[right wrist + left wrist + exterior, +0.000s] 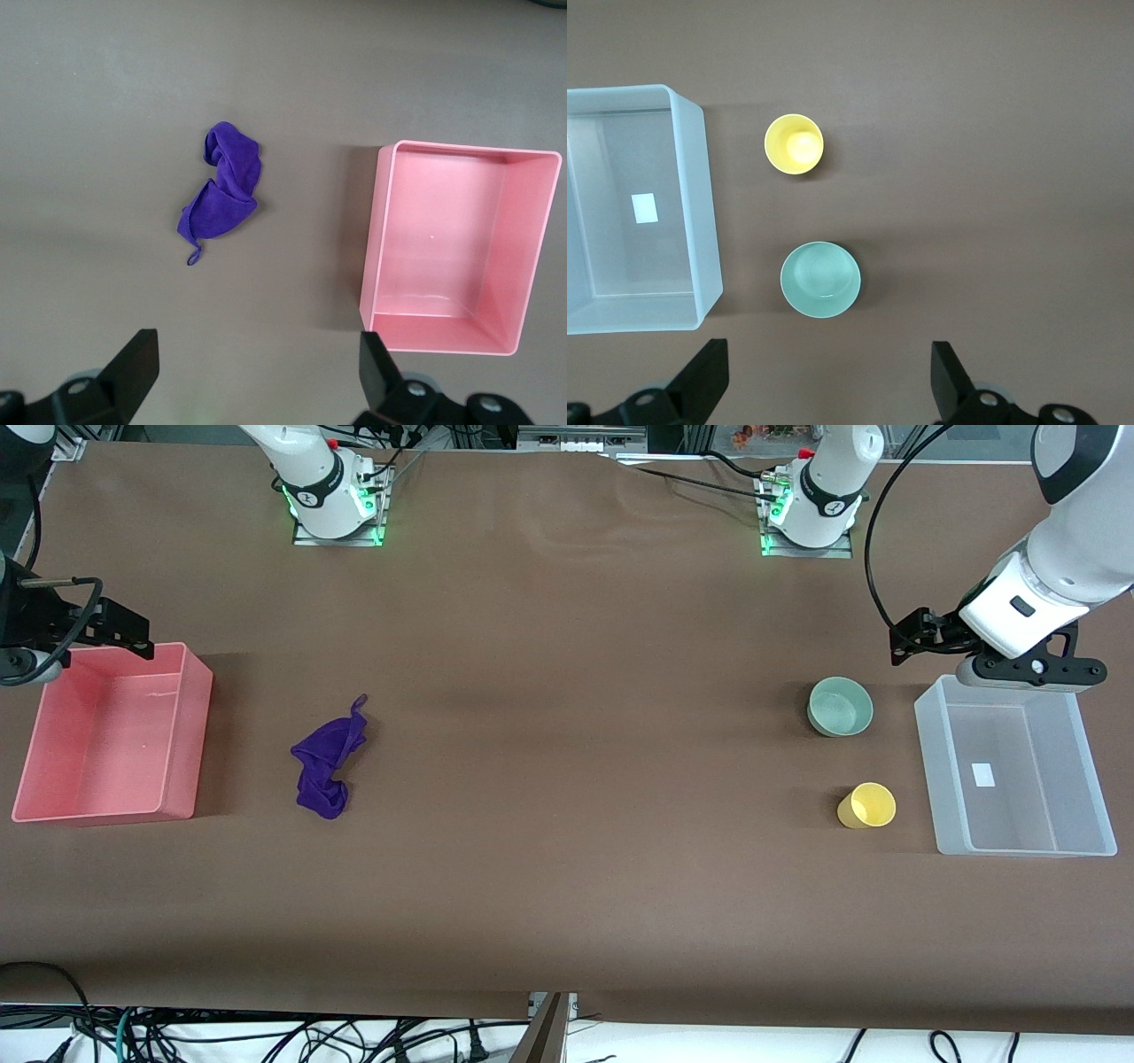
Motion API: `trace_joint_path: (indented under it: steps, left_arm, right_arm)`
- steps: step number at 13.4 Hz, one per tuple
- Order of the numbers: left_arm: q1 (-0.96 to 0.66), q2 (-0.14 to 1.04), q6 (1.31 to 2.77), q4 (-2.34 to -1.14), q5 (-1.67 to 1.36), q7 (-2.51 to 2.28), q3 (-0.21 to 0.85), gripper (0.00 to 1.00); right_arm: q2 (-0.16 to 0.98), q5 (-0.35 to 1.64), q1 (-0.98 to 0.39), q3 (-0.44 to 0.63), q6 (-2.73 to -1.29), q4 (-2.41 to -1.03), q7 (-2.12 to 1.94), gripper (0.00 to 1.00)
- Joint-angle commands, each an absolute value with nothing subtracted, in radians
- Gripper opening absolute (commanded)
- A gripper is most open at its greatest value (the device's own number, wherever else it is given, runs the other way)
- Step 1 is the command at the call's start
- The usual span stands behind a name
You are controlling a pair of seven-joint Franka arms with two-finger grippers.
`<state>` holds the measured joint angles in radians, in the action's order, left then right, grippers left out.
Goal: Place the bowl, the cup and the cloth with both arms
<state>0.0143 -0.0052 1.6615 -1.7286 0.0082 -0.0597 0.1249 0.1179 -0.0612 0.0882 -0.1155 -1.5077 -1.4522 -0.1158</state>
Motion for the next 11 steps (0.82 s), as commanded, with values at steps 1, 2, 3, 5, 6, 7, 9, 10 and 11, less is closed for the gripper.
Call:
trace_joint_path:
  steps: [1,2,3,5,6,7,9,10,11]
  left_arm:
    - [0.006,0.009,1.635,-1.697,0.002,-0.064,0.12,1.0]
    - [0.006,0.008,1.635,-1.697,0.002,-0.064,0.12,1.0]
    - [0.006,0.009,1.635,-1.697,0.002,-0.064,0.12,1.0]
    - [0.006,0.008,1.635,-1.697,0.002,-0.064,0.12,1.0]
    - [0.006,0.008,1.635,-1.697,0.002,-0.064,0.12,1.0]
    - [0.006,0.008,1.635,-1.695,0.002,-0.064,0.12,1.0]
    - [0.006,0.009,1.635,-1.697,0.002,-0.067,0.12,1.0]
    - [0.006,0.009,1.635,-1.697,0.002,-0.072,0.12,1.0]
    - [0.006,0.009,1.635,-1.697,0.002,-0.072,0.12,1.0]
  right_arm:
    - [0.127,-0.072,0.092,-0.117,-1.496,-1.425,-0.124,1.0]
    - [0.127,-0.071,0.091,-0.117,-1.496,-1.425,-0.123,1.0]
    - [0.127,-0.071,0.091,-0.117,-1.496,-1.425,-0.121,1.0]
    - [0.127,-0.071,0.091,-0.117,-1.496,-1.425,-0.121,1.0]
    - [0.127,-0.069,0.091,-0.117,-1.496,-1.425,-0.118,1.0]
    - [0.127,-0.072,0.091,-0.117,-1.496,-1.425,-0.118,1.0]
    - [0.127,-0.071,0.091,-0.117,-1.496,-1.425,-0.118,1.0]
    - [0.127,-0.071,0.091,-0.117,-1.497,-1.425,-0.118,1.0]
    - [0.127,-0.071,0.089,-0.117,-1.497,-1.425,-0.118,1.0]
